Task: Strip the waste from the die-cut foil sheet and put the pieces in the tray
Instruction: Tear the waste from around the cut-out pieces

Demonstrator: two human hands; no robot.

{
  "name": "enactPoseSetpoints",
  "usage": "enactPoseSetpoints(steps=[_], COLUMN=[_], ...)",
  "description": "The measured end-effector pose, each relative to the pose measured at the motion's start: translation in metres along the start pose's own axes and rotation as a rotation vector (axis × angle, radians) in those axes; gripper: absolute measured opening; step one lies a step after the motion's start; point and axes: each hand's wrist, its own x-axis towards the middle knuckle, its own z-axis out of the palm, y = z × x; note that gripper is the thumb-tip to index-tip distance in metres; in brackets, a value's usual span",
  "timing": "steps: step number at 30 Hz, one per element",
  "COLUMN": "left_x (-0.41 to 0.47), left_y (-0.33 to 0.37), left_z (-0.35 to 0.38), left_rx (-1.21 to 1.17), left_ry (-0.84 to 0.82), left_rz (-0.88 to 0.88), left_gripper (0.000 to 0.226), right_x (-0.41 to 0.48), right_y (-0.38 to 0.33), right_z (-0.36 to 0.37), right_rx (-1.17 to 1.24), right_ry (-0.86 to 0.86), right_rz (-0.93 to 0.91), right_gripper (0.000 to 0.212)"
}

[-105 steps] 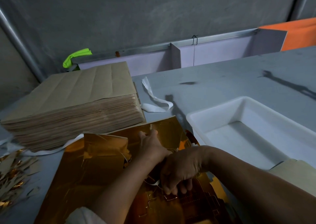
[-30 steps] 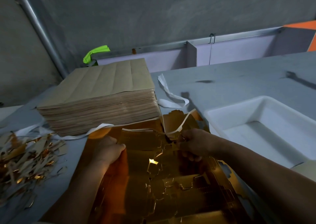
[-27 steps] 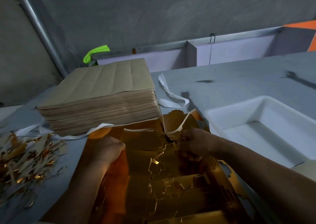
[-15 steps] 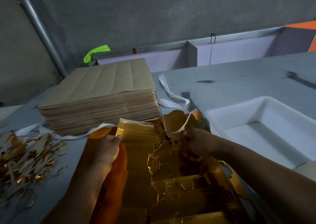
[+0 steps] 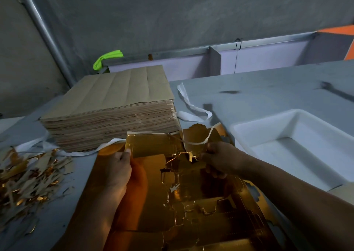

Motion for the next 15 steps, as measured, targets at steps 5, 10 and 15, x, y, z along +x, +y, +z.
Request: enactPoseSetpoints(steps=[5, 10, 15], left_x=[0.000, -0.001, -0.005], left_y=[0.002, 0.003, 0.002], left_z=[0.002, 0.007, 0.015], left_rx=[-0.056, -0.141, -0.227], left_ry=[0.000, 0.017, 0.006], left_rz=[-0.016, -0.016, -0.007], left_gripper=[0.027, 0.026, 0.031], right_x=[0.001, -0.001, -0.002], right_y=[-0.001, -0.002, -0.004], right_z=[-0.003, -0.003, -0.003], right_rx=[0.068, 0.130, 0.102], right_ry=[0.156, 0.199, 0.169], right_rz=[-0.041, -0.034, -0.054], right_gripper=[0.022, 0.033, 0.036])
